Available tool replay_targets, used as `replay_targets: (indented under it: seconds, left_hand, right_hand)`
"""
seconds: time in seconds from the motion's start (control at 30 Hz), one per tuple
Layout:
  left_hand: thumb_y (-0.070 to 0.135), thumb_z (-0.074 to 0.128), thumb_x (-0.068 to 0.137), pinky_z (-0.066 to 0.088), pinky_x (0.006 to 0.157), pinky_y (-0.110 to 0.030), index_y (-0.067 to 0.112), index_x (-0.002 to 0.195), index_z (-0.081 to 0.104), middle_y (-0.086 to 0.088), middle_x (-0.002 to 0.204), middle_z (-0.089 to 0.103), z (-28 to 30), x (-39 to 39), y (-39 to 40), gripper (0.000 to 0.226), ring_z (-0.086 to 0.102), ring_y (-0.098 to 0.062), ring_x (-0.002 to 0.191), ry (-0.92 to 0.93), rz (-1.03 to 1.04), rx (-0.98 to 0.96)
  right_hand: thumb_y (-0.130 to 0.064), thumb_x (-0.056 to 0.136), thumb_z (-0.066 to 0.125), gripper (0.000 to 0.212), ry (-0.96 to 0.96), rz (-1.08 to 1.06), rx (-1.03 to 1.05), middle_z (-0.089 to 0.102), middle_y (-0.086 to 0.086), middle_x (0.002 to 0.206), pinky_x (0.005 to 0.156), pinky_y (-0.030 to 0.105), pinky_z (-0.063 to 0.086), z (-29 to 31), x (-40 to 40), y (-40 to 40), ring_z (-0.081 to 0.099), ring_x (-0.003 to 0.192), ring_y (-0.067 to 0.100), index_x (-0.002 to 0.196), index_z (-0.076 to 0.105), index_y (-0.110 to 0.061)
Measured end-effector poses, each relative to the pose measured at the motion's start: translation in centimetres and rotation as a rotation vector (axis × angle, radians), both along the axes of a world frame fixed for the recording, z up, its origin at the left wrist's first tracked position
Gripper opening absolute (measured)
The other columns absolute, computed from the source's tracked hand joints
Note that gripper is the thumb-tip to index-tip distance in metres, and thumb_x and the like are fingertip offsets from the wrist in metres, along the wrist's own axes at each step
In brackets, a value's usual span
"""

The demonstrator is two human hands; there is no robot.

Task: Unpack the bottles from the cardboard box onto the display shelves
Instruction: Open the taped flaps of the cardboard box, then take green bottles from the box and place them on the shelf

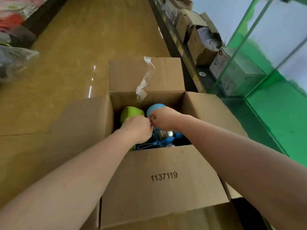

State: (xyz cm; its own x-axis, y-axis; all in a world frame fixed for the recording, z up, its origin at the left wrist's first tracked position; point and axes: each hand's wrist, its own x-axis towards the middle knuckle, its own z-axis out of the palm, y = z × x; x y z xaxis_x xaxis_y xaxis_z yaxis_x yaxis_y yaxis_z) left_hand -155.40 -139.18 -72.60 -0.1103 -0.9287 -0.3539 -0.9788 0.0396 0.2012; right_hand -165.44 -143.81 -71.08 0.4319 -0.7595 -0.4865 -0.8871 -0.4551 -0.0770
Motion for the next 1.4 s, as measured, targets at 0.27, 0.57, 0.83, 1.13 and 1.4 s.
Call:
replay_targets:
  seconds: [0.27,0.57,0.83,1.13,1.4]
  left_hand:
    - [0.020,0.037,0.095,0.042,0.095,-0.040,0.012,0.121,0.055,-0.013,0.127,0.056,-1.1,-1.8,6.6,0.032,0.052,-0.034,0.116,-0.008,0.080,0.052]
    - [0.021,0.039,0.095,0.040,0.095,-0.040,0.019,0.132,0.048,-0.011,0.133,0.051,-1.3,-2.2,8.3,0.038,0.047,-0.034,0.123,-0.026,0.076,-0.002]
    - [0.020,0.038,0.095,0.041,0.078,-0.033,0.012,0.121,0.058,-0.013,0.121,0.058,6.0,-2.7,8.8,0.034,0.055,-0.034,0.109,-0.124,0.009,-0.130]
    - [0.028,0.054,0.090,0.057,0.074,-0.036,0.011,0.098,0.062,-0.004,0.081,0.061,11.6,-4.8,16.2,0.021,0.064,-0.025,0.081,0.126,-0.107,0.533]
    - [0.063,0.063,0.074,0.044,0.090,-0.042,0.015,0.141,0.030,-0.007,0.137,0.038,2.1,-6.1,19.6,0.089,0.040,-0.028,0.126,-0.321,-0.328,0.263]
  right_hand:
    - [-0.008,0.096,0.037,0.034,0.049,0.048,-0.084,0.058,0.013,0.126,0.075,0.032,0.040,-1.5,-0.9,7.3,0.056,0.113,0.031,0.123,0.057,-0.004]
    - [-0.004,0.095,0.033,0.037,0.140,0.166,-0.139,0.053,0.015,0.131,0.085,0.037,0.044,-2.9,-1.7,9.2,0.051,0.118,0.033,0.125,0.053,0.000]
    - [-0.018,0.099,0.037,0.028,-0.001,0.019,-0.211,0.056,0.004,0.090,0.069,0.026,0.040,6.4,-2.8,11.4,0.054,0.093,0.030,0.093,0.060,-0.004]
    - [-0.017,0.089,0.059,0.011,-0.120,-0.115,0.720,0.065,-0.004,0.087,0.086,0.039,0.051,10.9,-6.7,16.8,0.062,0.086,0.014,0.100,0.061,-0.018]
    - [-0.029,0.089,0.056,0.032,0.110,0.247,0.122,0.058,0.010,0.115,0.080,0.029,0.044,1.9,-7.3,20.9,0.056,0.104,0.025,0.117,0.056,-0.012]
